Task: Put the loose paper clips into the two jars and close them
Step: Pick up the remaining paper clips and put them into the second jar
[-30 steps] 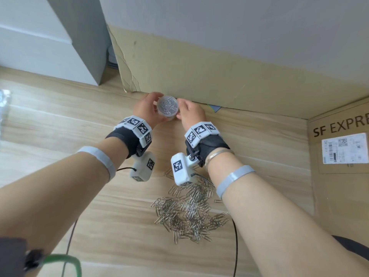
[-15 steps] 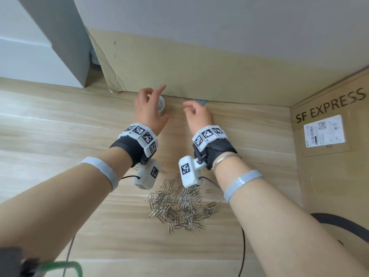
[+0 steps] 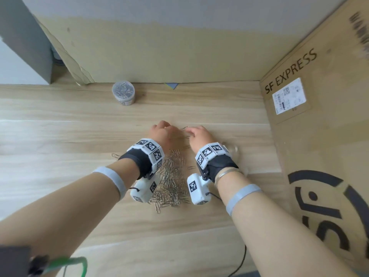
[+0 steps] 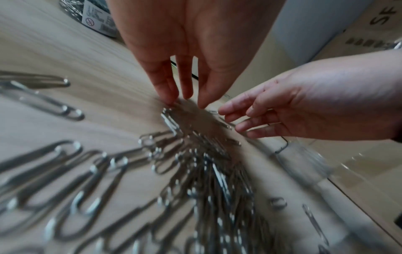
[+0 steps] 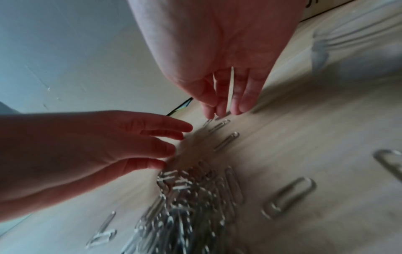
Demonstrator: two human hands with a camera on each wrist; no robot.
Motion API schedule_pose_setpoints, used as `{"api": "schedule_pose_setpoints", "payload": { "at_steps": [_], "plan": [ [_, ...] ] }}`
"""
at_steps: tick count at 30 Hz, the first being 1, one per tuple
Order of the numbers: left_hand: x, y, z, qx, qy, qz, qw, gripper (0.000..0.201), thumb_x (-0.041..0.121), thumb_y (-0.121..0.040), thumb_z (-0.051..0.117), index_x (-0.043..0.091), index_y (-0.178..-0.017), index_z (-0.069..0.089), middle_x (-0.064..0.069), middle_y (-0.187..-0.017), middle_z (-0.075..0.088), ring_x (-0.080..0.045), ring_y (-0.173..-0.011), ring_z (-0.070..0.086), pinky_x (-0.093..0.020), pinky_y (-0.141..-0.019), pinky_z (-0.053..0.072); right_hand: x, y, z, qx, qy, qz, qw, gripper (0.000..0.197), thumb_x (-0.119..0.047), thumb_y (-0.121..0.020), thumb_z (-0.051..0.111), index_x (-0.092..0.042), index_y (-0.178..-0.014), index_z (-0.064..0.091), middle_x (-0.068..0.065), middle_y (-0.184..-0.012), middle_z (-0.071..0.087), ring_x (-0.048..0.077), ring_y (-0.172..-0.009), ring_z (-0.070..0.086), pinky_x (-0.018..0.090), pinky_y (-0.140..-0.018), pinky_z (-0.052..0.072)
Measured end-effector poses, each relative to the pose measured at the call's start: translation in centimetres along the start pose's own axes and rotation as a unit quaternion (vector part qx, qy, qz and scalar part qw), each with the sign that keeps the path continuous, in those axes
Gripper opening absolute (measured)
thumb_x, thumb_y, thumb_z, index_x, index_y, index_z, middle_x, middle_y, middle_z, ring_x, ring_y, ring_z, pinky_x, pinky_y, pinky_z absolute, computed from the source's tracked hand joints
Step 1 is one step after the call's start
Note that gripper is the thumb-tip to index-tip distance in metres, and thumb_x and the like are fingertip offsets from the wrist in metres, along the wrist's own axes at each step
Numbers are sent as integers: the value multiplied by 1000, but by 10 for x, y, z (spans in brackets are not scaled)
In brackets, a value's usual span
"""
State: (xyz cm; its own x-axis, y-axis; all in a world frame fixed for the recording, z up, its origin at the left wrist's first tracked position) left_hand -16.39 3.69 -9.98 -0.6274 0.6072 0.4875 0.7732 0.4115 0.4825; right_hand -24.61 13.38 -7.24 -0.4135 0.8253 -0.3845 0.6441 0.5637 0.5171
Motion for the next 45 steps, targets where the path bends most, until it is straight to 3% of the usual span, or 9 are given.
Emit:
{"api": "schedule_pose_setpoints", "payload": {
  "at_steps": [7, 10, 14, 19, 24, 28, 32, 41, 45],
  "plan": [
    [12, 12, 12, 2, -16, 13, 1000, 61, 0, -88, 43, 23, -143, 27, -11, -133, 42, -31, -119, 43, -38, -101, 40, 3, 21, 12, -39, 48, -11, 998, 36, -6, -93, 40, -19, -110, 68, 6, -126, 60, 27, -111, 57, 31, -93, 46],
    [21, 9, 13, 6, -43, 27, 999, 64, 1, -89, 42, 27, -144, 21, -9, -130, 43, -29, -114, 46, -36, -95, 44, 12, 25, 0, 30, 37, -5, 999, 33, -7, -91, 43, -18, -111, 67, 5, -126, 59, 26, -117, 53, 31, -99, 40],
    [26, 3, 10, 10, -42, 18, 999, 67, -7, -85, 38, 28, -141, 27, -8, -128, 41, -27, -111, 46, -33, -88, 47, 38, 27, -24, 126, 102, 45, 986, 34, -13, -83, 55, -27, -113, 59, -2, -130, 48, 26, -124, 35, 39, -101, 31],
    [21, 6, 12, -5, -38, 17, 999, 64, -5, -86, 39, 33, -137, 37, -5, -131, 39, -26, -116, 43, -35, -96, 45, 70, 20, -21, 64, 75, 141, 985, 55, -6, -80, 57, -27, -129, 45, 9, -131, 42, 34, -123, 38, 42, -100, 40],
    [14, 19, 20, -59, -85, 46, 994, 40, 11, -93, 43, 35, -124, 52, -3, -120, 47, -26, -108, 49, -39, -92, 48, 51, 8, -15, 63, 72, 84, 992, 47, -9, -83, 58, -19, -128, 47, 12, -127, 49, 34, -118, 47, 36, -98, 38],
    [6, 30, 22, -126, -89, 61, 986, 12, 19, -86, 55, 24, -95, 62, -3, -98, 60, -24, -80, 57, -35, -69, 50, 7, -2, -14, 75, 54, -10, 996, 52, -13, -81, 59, -19, -131, 45, 10, -134, 45, 32, -122, 44, 33, -104, 31],
    [-5, 31, -3, -58, 29, -11, 998, 27, 11, -92, 43, 17, -111, 62, -5, -113, 56, -27, -94, 59, -33, -83, 50, -26, -8, -7, 42, 26, -62, 997, 54, -18, -83, 61, -22, -133, 42, 10, -138, 43, 35, -123, 41, 36, -105, 33],
    [-49, 39, -20, 18, -36, -104, 994, 36, 11, -89, 43, 20, -122, 50, -11, -127, 43, -33, -115, 39, -41, -97, 40, -47, -11, 18, 4, 19, -98, 995, 62, -43, -77, 69, -24, -131, 46, 6, -135, 47, 28, -124, 43, 36, -104, 34],
    [-66, 47, -27, 67, -56, -161, 983, 44, 11, -82, 47, 35, -118, 44, -5, -126, 36, -30, -117, 35, -48, -95, 38, -21, -17, 8, 82, 16, -22, 996, 37, -19, -94, 44, -12, -129, 51, 9, -138, 46, 31, -124, 43, 33, -105, 32]
  ]
}}
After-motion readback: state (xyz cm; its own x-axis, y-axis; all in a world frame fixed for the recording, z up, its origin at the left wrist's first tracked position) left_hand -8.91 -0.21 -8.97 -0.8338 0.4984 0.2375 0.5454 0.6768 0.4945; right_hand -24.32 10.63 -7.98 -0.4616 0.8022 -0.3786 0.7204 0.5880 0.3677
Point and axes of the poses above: each hand's wrist, its own y-axis away from the middle knuckle, its own z-axis out of the palm, x = y × z, the point moved 4 cm from there along -y, towards the middle knuckle
